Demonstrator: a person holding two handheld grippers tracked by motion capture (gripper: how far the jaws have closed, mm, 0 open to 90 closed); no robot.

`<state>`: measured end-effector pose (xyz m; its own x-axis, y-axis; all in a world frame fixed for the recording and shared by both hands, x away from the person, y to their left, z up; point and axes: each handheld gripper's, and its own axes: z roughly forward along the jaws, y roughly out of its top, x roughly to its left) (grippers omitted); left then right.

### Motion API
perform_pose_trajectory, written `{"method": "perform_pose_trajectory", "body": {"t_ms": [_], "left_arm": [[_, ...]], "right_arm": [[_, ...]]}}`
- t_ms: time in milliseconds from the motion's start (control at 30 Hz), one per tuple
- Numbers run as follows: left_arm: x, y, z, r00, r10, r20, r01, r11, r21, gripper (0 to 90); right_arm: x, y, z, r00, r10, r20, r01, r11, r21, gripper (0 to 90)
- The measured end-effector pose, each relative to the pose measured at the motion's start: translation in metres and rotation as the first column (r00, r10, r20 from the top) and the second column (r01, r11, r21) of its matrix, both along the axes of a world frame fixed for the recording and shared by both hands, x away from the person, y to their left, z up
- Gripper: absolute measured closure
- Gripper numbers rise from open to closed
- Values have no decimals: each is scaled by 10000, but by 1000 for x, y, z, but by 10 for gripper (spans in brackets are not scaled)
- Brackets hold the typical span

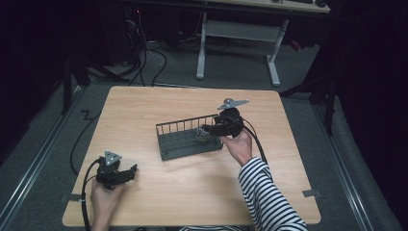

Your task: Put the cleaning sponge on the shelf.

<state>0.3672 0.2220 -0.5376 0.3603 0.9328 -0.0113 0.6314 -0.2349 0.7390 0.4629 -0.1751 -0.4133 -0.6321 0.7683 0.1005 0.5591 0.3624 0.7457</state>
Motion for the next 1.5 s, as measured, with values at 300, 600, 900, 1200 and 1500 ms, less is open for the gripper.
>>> {"method": "perform_pose_trajectory", "body": {"t_ms": [300, 600, 900, 1200, 1500], "left_arm": [[0, 0, 0, 10000, -1, 0, 1, 10000, 3, 240], [0, 0, 0, 10000, 0, 1, 0, 10000, 1, 240], [0, 0, 0, 10000, -3, 1, 3, 10000, -5, 240], [0, 0, 0, 10000, -7, -1, 7, 10000, -6, 240], [0, 0, 0, 10000, -6, 0, 6, 10000, -8, 241]], "right_arm": [[-12, -15, 11, 9997, -70, 250, 66, 9998, 166, 396], [-28, -32, 14, 9983, -109, 573, 89, 9994, 349, 404], [-43, -52, 21, 9961, -348, 811, 294, 9974, 663, 406], [-59, -79, 15, 9925, -858, 872, 772, 9922, 984, 412], [-73, -93, 17, 9880, -1103, 1076, 1013, 9911, 858, 409]]}}
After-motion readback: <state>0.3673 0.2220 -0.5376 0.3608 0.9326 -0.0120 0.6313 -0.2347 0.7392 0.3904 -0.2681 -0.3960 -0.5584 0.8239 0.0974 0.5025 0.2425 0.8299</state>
